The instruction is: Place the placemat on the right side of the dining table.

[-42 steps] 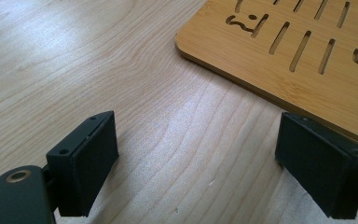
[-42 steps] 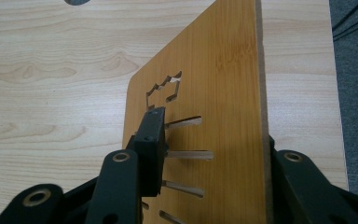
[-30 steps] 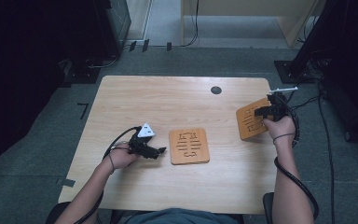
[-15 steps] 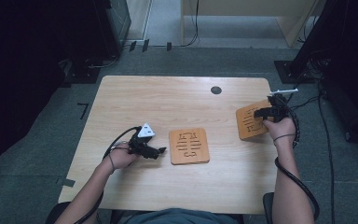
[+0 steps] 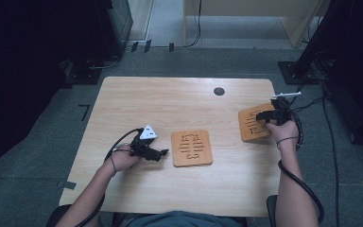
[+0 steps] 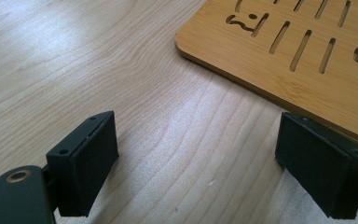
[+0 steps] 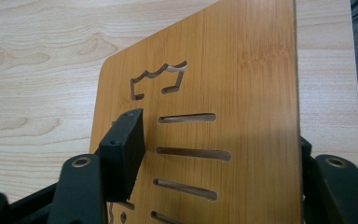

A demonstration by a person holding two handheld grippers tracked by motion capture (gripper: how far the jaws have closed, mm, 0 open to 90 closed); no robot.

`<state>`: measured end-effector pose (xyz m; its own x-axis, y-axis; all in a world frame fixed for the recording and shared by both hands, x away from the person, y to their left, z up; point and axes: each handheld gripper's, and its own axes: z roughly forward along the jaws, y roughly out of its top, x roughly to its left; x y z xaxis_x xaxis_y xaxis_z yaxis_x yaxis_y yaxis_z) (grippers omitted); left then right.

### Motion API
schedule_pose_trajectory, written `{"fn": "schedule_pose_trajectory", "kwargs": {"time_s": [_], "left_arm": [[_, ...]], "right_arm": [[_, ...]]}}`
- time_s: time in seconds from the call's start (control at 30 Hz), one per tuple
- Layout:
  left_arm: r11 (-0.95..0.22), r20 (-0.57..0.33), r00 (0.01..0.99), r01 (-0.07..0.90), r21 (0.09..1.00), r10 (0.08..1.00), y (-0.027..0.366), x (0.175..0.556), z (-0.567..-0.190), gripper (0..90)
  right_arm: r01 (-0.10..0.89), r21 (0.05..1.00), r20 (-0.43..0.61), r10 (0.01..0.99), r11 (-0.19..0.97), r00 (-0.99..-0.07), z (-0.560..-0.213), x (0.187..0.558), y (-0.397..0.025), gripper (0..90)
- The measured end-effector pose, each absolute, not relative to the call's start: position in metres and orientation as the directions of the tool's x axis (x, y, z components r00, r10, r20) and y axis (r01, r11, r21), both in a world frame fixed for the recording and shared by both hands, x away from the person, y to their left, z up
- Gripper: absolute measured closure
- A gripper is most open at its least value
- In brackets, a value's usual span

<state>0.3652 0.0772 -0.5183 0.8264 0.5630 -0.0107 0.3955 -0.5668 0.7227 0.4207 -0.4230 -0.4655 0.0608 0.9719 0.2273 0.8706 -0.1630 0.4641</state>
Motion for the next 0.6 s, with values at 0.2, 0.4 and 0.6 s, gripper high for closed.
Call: {"fn": "schedule_pose_trajectory", "kwargs": {"time_s": [0.2,0.4,0.6], "left_arm": [[-0.566,-0.011,0.826,0.396,0.723,0.564,0.077,0.365,-0.518,12.1],[-0.567,-0.01,0.826,0.395,0.723,0.563,0.077,0.365,-0.518,12.1],[-0.567,-0.009,0.826,0.395,0.723,0.563,0.077,0.365,-0.518,12.1]], "right_arm": [[0.869,0.465,0.234,0.97,-0.171,0.066,-0.47,0.421,-0.425,34.3],[0.867,0.464,0.25,0.966,-0.183,0.07,-0.475,0.421,-0.427,31.9],[0.865,0.463,0.257,0.963,-0.192,0.076,-0.478,0.422,-0.429,29.5]]}}
